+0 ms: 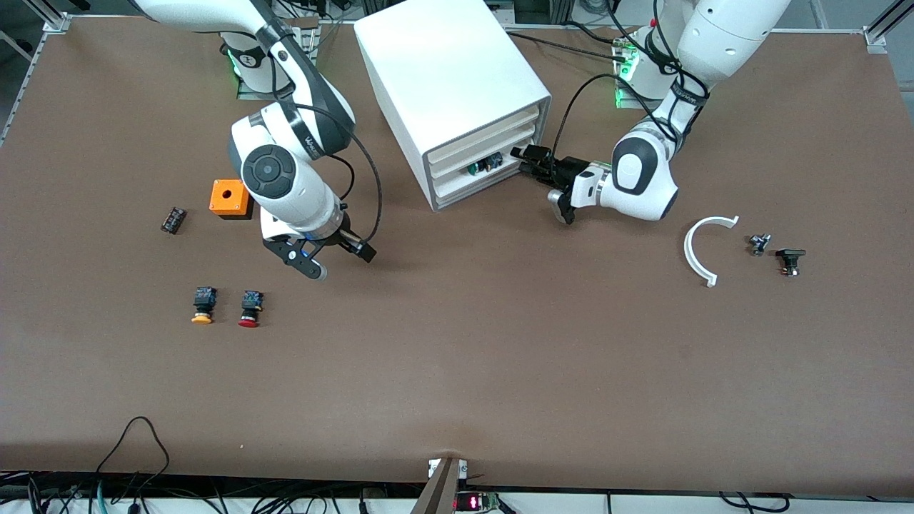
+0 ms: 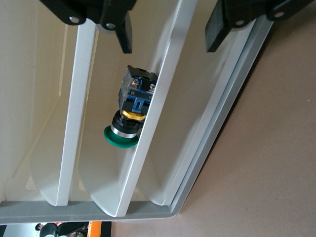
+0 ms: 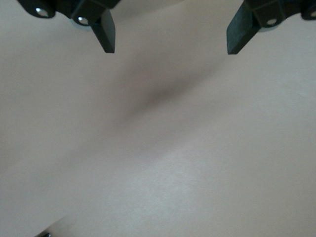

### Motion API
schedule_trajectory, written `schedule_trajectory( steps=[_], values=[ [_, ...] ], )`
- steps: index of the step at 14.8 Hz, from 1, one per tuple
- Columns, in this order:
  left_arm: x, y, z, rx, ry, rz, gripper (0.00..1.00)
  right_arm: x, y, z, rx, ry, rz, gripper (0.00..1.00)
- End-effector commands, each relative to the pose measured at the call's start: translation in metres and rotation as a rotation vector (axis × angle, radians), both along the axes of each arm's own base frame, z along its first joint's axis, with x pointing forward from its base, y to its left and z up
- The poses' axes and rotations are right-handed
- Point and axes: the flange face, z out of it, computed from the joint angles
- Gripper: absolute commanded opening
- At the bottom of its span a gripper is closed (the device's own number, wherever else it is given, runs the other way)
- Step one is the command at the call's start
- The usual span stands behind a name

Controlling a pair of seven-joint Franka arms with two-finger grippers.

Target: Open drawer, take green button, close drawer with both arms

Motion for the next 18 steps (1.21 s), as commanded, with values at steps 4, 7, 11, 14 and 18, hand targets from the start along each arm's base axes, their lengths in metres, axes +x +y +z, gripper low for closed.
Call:
schedule_trajectory(
  steps=[4, 7, 11, 14, 18],
  values=[
    [-0.007, -0.002, -0.012, -0.045, -0.042, 0.004, 0.31, 0.020, 0.026, 0.019, 0.060, 0.030, -0.107, 1.00],
    [-0.005, -0.002, -0.011, -0.047, -0.046, 0.006, 0.00, 0.027, 0.045, 0.031, 0.061, 0.051, -0.146, 1.00],
    [-0.002, -0.001, -0.009, -0.052, -0.051, 0.009, 0.00, 0.034, 0.069, 0.044, 0.065, 0.063, -0.191, 1.00],
    [0.004, -0.002, -0.006, -0.056, -0.061, 0.014, 0.00, 0.036, 0.091, 0.056, 0.075, 0.064, -0.227, 1.00],
    [0.020, 0.003, -0.002, -0.057, -0.090, 0.023, 0.00, 0.030, 0.125, 0.068, 0.096, 0.053, -0.274, 1.00]
  ],
)
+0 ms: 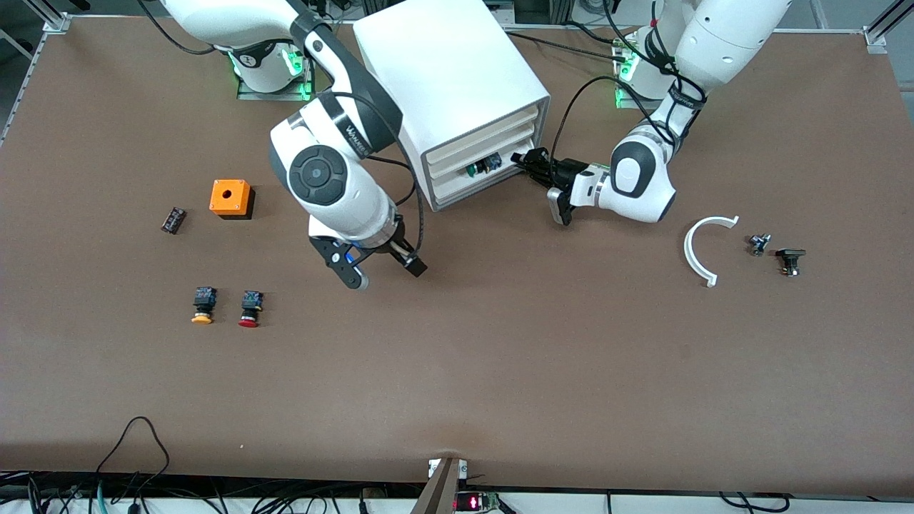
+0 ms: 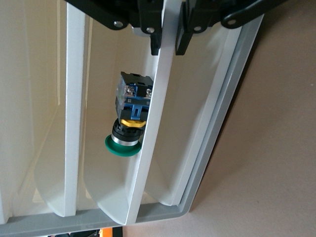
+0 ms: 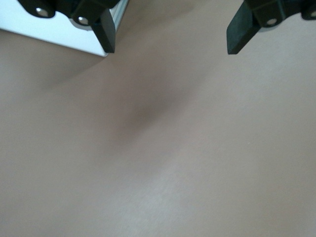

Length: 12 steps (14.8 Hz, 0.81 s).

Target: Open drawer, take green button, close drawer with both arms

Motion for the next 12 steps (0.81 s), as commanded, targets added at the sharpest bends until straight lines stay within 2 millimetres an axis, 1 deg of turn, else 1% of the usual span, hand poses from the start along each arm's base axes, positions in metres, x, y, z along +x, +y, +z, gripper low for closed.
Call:
schedule_trajectory(
  steps=[1, 2, 5, 6, 7, 8, 9, 11, 12],
  values=[
    [0.026, 0.004, 0.008, -0.006, -0.028, 0.058, 0.00, -0.002, 0.027, 0.006, 0.018, 0.012, -0.048, 1.00],
    [0.039, 0.007, 0.007, -0.009, -0.035, 0.073, 0.00, -0.007, 0.037, 0.009, 0.022, 0.009, -0.056, 1.00],
    [0.086, 0.018, -0.015, -0.020, -0.065, 0.112, 0.00, -0.015, 0.051, 0.013, 0.030, 0.004, -0.079, 1.00],
    [0.097, 0.020, -0.016, -0.017, -0.084, 0.103, 0.00, -0.019, 0.057, 0.014, 0.034, 0.001, -0.088, 1.00],
    [0.109, 0.023, -0.017, -0.008, -0.103, 0.093, 0.00, -0.023, 0.064, 0.009, 0.034, 0.003, -0.097, 1.00],
    [0.118, 0.032, -0.019, 0.010, -0.118, 0.087, 0.00, -0.027, 0.072, 0.008, 0.041, -0.002, -0.108, 1.00],
    [0.119, 0.033, -0.020, 0.014, -0.121, 0.084, 0.00, -0.030, 0.079, 0.005, 0.051, -0.007, -0.127, 1.00],
    [0.126, 0.048, -0.019, 0.023, -0.132, 0.097, 0.00, -0.037, 0.095, -0.006, 0.062, -0.009, -0.149, 1.00],
    [0.133, 0.052, -0.015, 0.029, -0.148, 0.089, 0.00, -0.041, 0.102, -0.014, 0.063, -0.008, -0.162, 1.00]
  ],
)
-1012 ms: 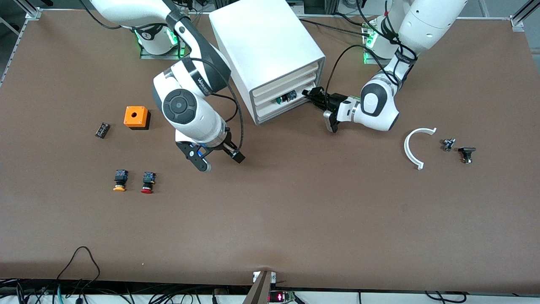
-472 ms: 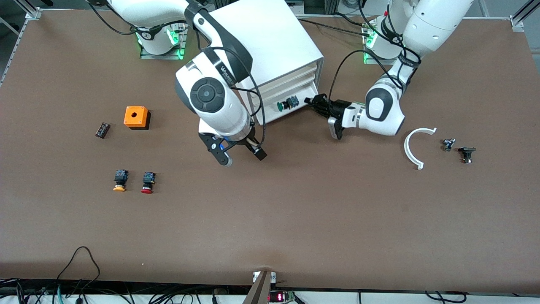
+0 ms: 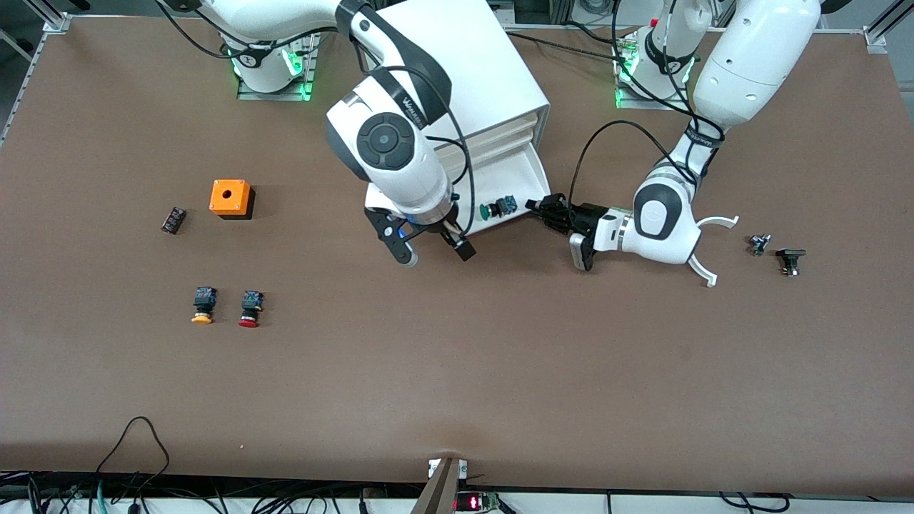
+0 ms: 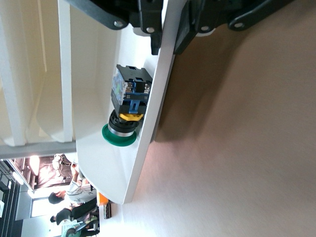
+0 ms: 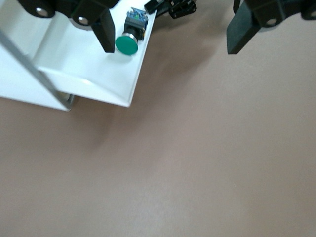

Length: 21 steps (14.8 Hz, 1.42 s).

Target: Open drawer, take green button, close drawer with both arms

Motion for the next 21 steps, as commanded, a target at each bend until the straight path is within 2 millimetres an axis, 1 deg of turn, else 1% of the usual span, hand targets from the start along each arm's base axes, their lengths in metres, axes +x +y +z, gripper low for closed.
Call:
schedule_trajectory(
  steps=[1, 2, 3, 5, 6, 7, 10, 13, 14, 16, 18, 20, 21],
  values=[
    [0.034, 0.015, -0.002, 0.046, -0.052, 0.025, 0.00, -0.006, 0.024, -0.017, 0.024, 0.004, -0.046, 1.00],
    [0.042, 0.022, 0.001, 0.056, -0.071, 0.016, 0.00, -0.010, 0.032, -0.025, 0.027, 0.008, -0.057, 1.00],
    [0.045, 0.028, 0.002, 0.067, -0.079, 0.006, 0.00, -0.014, 0.039, -0.035, 0.030, 0.010, -0.068, 1.00],
    [0.047, 0.031, 0.005, 0.066, -0.083, 0.010, 0.00, -0.025, 0.055, -0.057, 0.031, 0.016, -0.081, 1.00],
    [0.050, 0.031, 0.008, 0.065, -0.091, 0.009, 0.13, -0.028, 0.061, -0.063, 0.038, 0.010, -0.093, 1.00],
    [0.051, 0.031, 0.009, 0.063, -0.093, 0.009, 0.99, -0.029, 0.065, -0.071, 0.044, 0.006, -0.103, 1.00],
    [0.051, 0.033, 0.014, 0.048, -0.075, 0.009, 1.00, -0.029, 0.073, -0.089, 0.072, -0.010, -0.130, 1.00],
    [0.052, 0.037, 0.027, 0.060, -0.026, 0.004, 1.00, -0.037, 0.085, -0.100, 0.095, -0.018, -0.155, 1.00],
    [0.052, 0.043, 0.031, 0.065, 0.005, 0.003, 1.00, -0.039, 0.088, -0.104, 0.103, -0.020, -0.166, 1.00],
    [0.053, 0.047, 0.047, 0.116, 0.049, -0.014, 1.00, -0.043, 0.095, -0.114, 0.122, -0.025, -0.187, 1.00],
    [0.058, 0.048, 0.067, 0.187, 0.086, -0.040, 1.00, -0.048, 0.101, -0.122, 0.129, -0.024, -0.200, 1.00],
    [0.067, 0.049, 0.090, 0.270, 0.138, -0.083, 1.00, -0.052, 0.105, -0.131, 0.135, -0.024, -0.201, 1.00],
    [0.072, 0.051, 0.106, 0.325, 0.165, -0.100, 1.00, -0.054, 0.106, -0.137, 0.133, -0.019, -0.205, 0.96]
  ],
)
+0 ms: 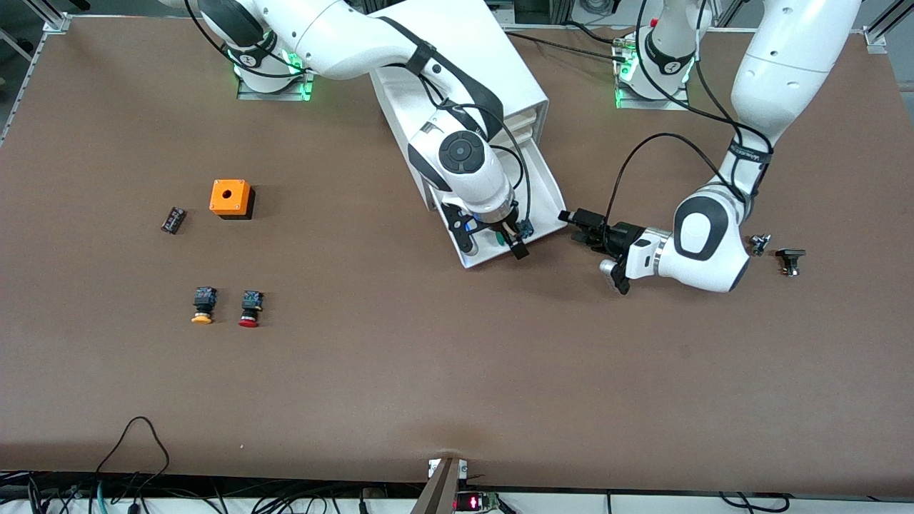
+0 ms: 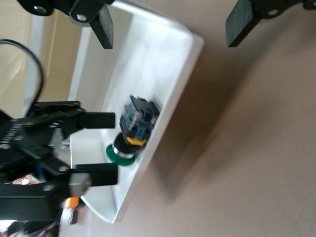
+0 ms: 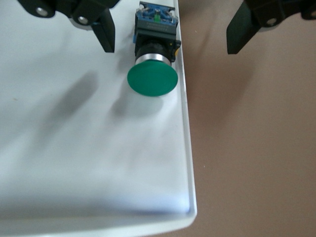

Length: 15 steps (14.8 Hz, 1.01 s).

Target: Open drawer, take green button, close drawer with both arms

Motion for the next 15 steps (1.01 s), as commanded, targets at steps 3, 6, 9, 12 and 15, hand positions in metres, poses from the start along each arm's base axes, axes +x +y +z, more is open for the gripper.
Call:
schedule_trajectory(
  steps=[3, 6, 9, 12, 15],
  values=[
    [0.025, 0.003, 0.087, 0.295, 0.164, -0.024, 1.00, -0.001, 0.009, -0.004, 0.017, -0.004, -0.025, 0.44],
    [0.039, -0.007, 0.136, 0.502, 0.249, 0.014, 1.00, -0.001, 0.009, -0.004, 0.017, -0.004, -0.025, 0.00],
    [0.046, -0.014, 0.175, 0.612, 0.295, 0.066, 1.00, -0.001, 0.009, 0.001, 0.010, -0.003, -0.019, 0.00],
    [0.052, -0.009, 0.197, 0.761, 0.273, 0.137, 1.00, 0.005, 0.007, 0.027, -0.016, 0.010, -0.003, 0.00],
    [0.067, 0.001, 0.242, 0.921, 0.092, 0.160, 1.00, 0.017, -0.002, 0.048, -0.040, 0.015, 0.046, 0.00]
  ],
)
